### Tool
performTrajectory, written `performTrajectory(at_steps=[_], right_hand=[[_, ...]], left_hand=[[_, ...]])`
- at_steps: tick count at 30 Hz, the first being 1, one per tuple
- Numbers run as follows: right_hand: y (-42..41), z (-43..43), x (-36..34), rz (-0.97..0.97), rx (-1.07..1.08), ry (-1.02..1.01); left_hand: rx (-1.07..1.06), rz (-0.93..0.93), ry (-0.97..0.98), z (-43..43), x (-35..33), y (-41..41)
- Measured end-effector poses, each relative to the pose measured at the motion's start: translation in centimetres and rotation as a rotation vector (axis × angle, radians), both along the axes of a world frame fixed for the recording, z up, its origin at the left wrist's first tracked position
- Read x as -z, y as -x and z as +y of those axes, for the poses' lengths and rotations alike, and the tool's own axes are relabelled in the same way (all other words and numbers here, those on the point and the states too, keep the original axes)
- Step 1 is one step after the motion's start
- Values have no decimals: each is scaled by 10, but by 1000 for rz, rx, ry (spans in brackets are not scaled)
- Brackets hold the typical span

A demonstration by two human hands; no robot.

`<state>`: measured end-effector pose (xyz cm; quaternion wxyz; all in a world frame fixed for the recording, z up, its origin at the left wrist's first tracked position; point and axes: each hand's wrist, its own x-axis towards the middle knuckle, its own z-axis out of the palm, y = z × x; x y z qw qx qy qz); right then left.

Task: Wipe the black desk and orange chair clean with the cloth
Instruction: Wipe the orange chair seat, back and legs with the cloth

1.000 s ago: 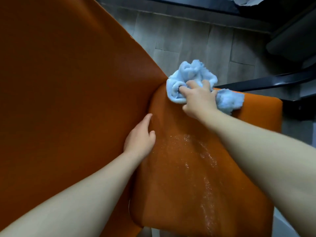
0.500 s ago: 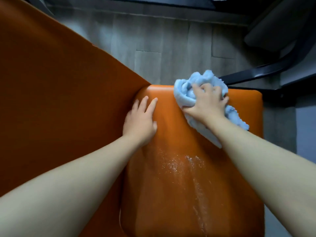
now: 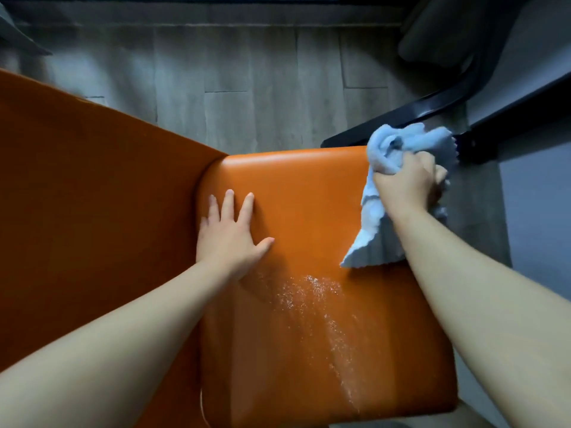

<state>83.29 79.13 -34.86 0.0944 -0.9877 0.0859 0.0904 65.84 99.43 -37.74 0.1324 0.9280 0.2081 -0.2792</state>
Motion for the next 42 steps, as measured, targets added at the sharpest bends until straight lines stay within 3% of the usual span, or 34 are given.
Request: performTrajectory(at_steps=[4, 6, 9, 14, 17, 20, 24, 25, 27, 31, 33, 38, 40, 42], right_hand=[[90, 43, 11, 111, -578, -135], [126, 50, 8, 155, -711, -250], [99, 43, 10, 111, -580, -173], [19, -8, 8, -50, -34, -64], [21, -25, 6, -18, 218, -64], [57, 7, 10, 12, -84, -18], [131, 61, 13, 234, -893, -152], [130, 62, 9, 255, -995, -154], [100, 50, 7, 215, -870, -135], [35, 37, 4, 89, -247, -102], [58, 52, 4, 116, -333, -32], [160, 53, 5, 338, -1091, -136], [143, 50, 0, 389, -1096, -186], [111, 62, 0, 247, -965, -237]], left_hand=[[-1, 9, 30, 5, -3, 4], [16, 21, 64, 8, -4, 6], [25, 28, 89, 11, -6, 9], [31, 13, 131, 16, -6, 16], [-3, -4, 141, 11, -7, 16], [-24, -41, 150, 9, -8, 18], [27, -29, 192, 10, -8, 37], [32, -32, 196, 10, -8, 43], [27, -56, 189, 10, -7, 53], [-22, -99, 198, 8, -9, 55], [-59, -103, 215, 9, -10, 54], [-361, -148, 320, 13, -13, 64], [-526, -192, 430, 13, -14, 71], [-699, -229, 496, 15, -13, 77]])
